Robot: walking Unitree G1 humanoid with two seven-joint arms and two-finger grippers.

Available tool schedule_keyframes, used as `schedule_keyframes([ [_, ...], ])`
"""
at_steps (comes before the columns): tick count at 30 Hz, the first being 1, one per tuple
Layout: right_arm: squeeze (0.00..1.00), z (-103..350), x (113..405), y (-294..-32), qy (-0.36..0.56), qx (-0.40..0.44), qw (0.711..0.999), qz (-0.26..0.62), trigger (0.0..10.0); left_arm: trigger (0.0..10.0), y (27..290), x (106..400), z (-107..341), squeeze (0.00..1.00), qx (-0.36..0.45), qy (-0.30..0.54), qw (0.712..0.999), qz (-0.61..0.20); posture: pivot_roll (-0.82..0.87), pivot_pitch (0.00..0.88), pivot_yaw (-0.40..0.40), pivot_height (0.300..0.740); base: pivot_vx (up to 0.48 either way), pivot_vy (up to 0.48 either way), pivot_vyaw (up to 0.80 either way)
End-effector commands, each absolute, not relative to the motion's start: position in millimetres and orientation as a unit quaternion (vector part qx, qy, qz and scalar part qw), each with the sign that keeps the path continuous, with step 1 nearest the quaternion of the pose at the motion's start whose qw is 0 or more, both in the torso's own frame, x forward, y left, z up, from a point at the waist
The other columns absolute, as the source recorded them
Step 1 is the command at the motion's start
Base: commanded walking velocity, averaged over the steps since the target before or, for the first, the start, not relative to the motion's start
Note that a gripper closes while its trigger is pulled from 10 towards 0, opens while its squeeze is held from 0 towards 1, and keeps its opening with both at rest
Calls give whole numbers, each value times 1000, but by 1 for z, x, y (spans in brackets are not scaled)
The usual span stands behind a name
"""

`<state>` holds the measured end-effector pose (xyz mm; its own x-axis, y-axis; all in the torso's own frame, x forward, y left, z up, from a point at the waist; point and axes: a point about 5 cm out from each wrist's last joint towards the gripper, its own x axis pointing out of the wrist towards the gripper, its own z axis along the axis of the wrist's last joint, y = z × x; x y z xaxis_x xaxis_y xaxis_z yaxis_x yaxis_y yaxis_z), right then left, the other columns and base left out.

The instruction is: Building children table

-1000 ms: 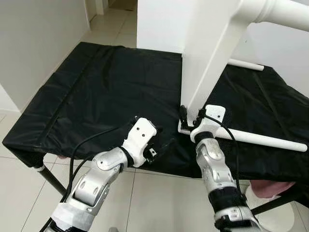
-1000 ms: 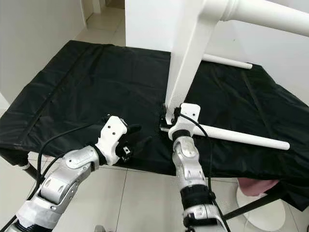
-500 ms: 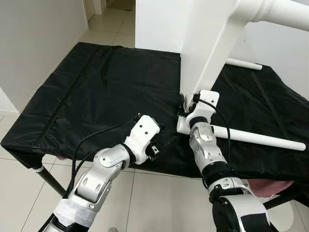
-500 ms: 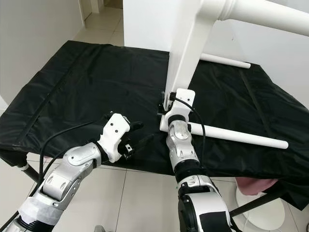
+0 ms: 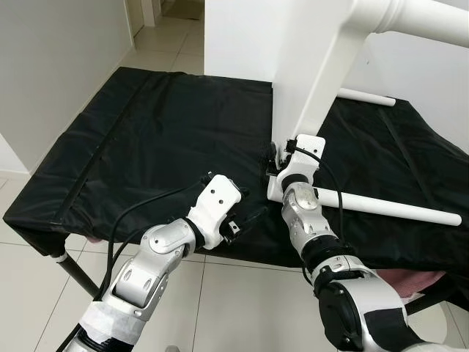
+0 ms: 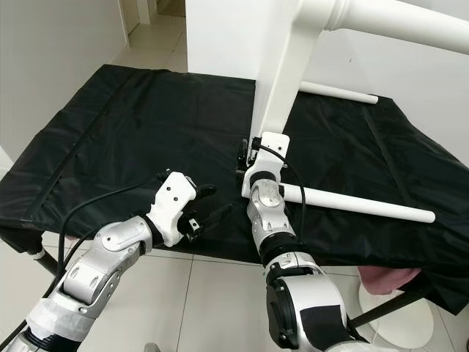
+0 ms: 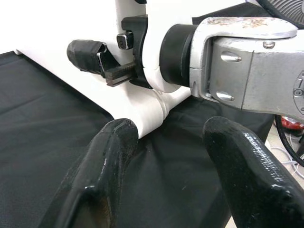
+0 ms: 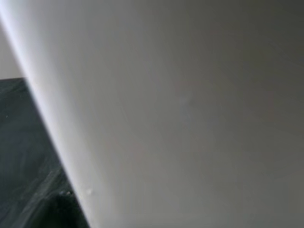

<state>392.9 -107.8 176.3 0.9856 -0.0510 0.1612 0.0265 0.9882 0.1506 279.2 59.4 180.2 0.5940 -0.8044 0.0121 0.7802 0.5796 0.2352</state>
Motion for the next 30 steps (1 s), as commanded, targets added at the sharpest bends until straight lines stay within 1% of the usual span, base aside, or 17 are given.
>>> schedule_keyframes([
  [1, 0, 174, 395, -111, -66, 70, 995, -27, 10000, 10000, 57, 277, 182, 0, 105, -58, 878, -464, 141, 74, -5, 740, 0, 0, 0],
  [2, 0, 174, 396, -112, -63, 70, 995, -28, 4784, 10000, 56, 277, 182, 0, 105, -58, 877, -466, 141, 74, -5, 740, 0, 0, 0],
  [3, 0, 175, 397, -113, -61, 73, 995, -30, 0, 10000, 56, 277, 182, 0, 106, -58, 876, -467, 142, 72, 2, 740, 0, 0, 0],
  [8, 0, 176, 398, -113, -59, 77, 995, -29, 0, 10000, 57, 277, 182, 0, 106, -57, 875, -468, 143, 75, 6, 740, 0, 0, 0],
  [11, 0, 178, 398, -106, -64, 75, 995, -13, 0, 10000, 57, 278, 182, 0, 106, -57, 876, -468, 145, 79, 5, 740, 0, 0, 0],
  [12, 0, 177, 397, -98, -66, 81, 995, 2, 0, 10000, 57, 277, 182, 0, 107, -56, 876, -467, 145, 79, 5, 740, 0, 0, 0],
  [14, 0, 177, 397, -98, -66, 81, 995, 2, 0, 10000, 57, 277, 182, 0, 107, -56, 876, -467, 145, 79, 5, 740, 0, 0, 0],
  [17, 0, 175, 392, -78, -70, 88, 993, 35, 0, 10000, 58, 277, 183, 0, 108, -56, 877, -465, 158, 86, -9, 740, 0, 0, 0],
  [18, 0, 175, 392, -78, -70, 88, 993, 35, 0, 10000, 58, 277, 183, 0, 108, -56, 877, -465, 158, 86, -9, 740, 0, 0, 0],
  [20, 0, 174, 386, -50, -71, 95, 991, 68, 0, 10000, 62, 276, 184, 0, 105, -57, 880, -459, 174, 92, -24, 740, 0, 0, 0],
  [22, 0, 174, 386, -50, -71, 95, 991, 68, 0, 10000, 62, 276, 184, 0, 105, -57, 880, -459, 174, 92, -24, 740, 0, 0, 0],
  [23, 0, 175, 382, -36, -74, 100, 989, 85, 0, 10000, 64, 276, 185, 0, 104, -58, 882, -456, 183, 92, -32, 740, 0, 0, 0],
  [24, 0, 175, 382, -36, -74, 100, 989, 85, 0, 10000, 64, 276, 185, 0, 104, -58, 882, -456, 183, 92, -32, 740, 0, 0, 0],
  [25, 0, 178, 378, -21, -81, 96, 987, 104, 0, 10000, 65, 275, 187, 0, 102, -60, 883, -455, 189, 93, -39, 740, 0, 0, 0],
  [26, 0, 178, 378, -21, -81, 96, 987, 104, 0, 10000, 65, 275, 187, 0, 102, -60, 883, -455, 189, 93, -39, 740, 0, 0, 0],
  [29, 0, 187, 365, 16, -99, 107, 979, 142, 0, 10000, 75, 270, 196, 0, 67, -67, 881, -463, 201, 91, -50, 740, 0, 0, 0],
  [30, 0, 187, 365, 16, -99, 107, 979, 142, 0, 10000, 75, 270, 196, 0, 67, -67, 881, -463, 201, 91, -50, 740, 0, 0, 0],
])
